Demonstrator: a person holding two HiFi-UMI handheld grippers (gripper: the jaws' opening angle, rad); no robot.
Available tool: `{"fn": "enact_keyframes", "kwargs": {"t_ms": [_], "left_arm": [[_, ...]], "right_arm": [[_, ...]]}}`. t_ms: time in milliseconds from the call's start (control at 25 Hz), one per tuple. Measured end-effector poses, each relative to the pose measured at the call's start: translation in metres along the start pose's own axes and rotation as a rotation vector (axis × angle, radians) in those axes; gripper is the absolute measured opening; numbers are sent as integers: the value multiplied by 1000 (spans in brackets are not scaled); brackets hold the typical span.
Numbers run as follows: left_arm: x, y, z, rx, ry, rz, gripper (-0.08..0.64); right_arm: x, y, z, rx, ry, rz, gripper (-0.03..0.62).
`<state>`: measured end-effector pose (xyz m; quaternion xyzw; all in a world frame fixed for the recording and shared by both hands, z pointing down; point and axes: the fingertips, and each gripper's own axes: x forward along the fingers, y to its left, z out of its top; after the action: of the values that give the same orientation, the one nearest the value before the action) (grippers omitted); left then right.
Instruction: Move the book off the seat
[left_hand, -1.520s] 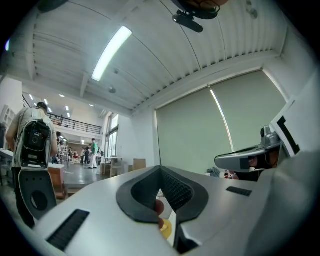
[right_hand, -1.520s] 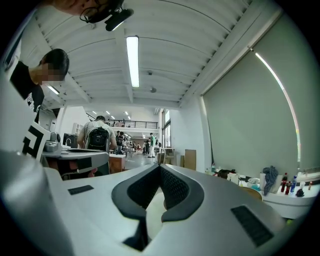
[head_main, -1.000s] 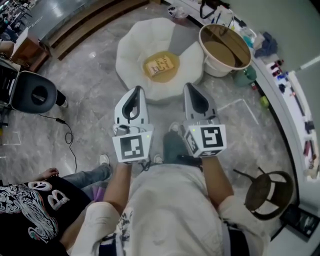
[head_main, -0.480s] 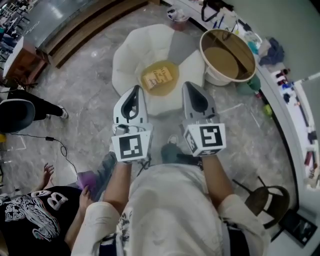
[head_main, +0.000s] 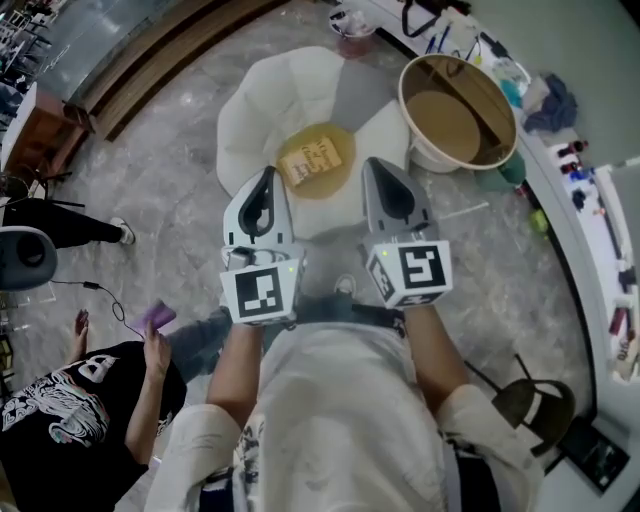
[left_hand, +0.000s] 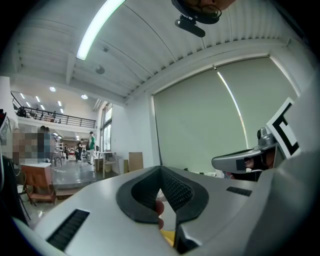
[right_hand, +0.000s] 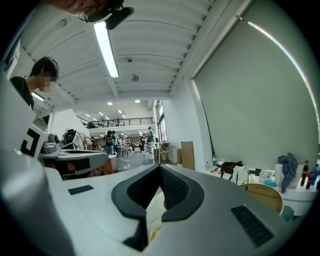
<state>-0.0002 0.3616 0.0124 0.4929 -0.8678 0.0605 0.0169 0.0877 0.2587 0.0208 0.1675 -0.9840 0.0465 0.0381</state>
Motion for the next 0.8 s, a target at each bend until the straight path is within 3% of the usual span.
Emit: {"fn": "enact_keyframes", "kwargs": {"t_ms": [280, 560, 800], "left_arm": [[43, 35, -9, -3, -7, -16, 2], [97, 97, -14, -36, -3, -41, 2], [139, 143, -34, -44, 16, -61, 2]], "right_arm": [[52, 7, -8, -24, 11, -25, 5], [123, 25, -1, -47, 16, -53, 5], [184, 36, -19, -38, 68, -65, 5]]}}
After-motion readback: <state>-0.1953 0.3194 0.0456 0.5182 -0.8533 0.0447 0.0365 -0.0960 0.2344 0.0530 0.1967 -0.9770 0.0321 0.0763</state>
